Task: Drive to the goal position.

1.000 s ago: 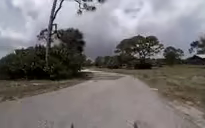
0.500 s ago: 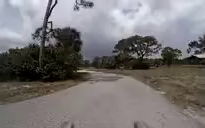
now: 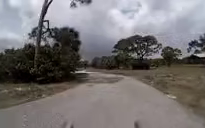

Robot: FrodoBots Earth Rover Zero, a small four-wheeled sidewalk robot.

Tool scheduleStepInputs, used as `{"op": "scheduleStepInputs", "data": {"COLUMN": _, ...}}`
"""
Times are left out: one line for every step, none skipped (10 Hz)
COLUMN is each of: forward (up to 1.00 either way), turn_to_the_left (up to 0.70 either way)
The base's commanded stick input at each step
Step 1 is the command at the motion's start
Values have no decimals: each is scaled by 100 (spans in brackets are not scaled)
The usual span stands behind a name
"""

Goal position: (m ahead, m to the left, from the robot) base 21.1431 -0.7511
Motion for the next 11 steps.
{"op": "scheduleStepInputs", "data": {"forward": 85, "turn_to_the_left": 0}}
{"op": "scheduleStepInputs", "data": {"forward": 85, "turn_to_the_left": 0}}
{"op": "scheduleStepInputs", "data": {"forward": 85, "turn_to_the_left": 0}}
{"op": "scheduleStepInputs", "data": {"forward": 85, "turn_to_the_left": 0}}
{"op": "scheduleStepInputs", "data": {"forward": 85, "turn_to_the_left": 0}}
{"op": "scheduleStepInputs", "data": {"forward": 85, "turn_to_the_left": 0}}
{"op": "scheduleStepInputs", "data": {"forward": 85, "turn_to_the_left": 0}}
{"op": "scheduleStepInputs", "data": {"forward": 85, "turn_to_the_left": 0}}
{"op": "scheduleStepInputs", "data": {"forward": 85, "turn_to_the_left": 0}}
{"op": "scheduleStepInputs", "data": {"forward": 85, "turn_to_the_left": 0}}
{"op": "scheduleStepInputs", "data": {"forward": 85, "turn_to_the_left": 0}}
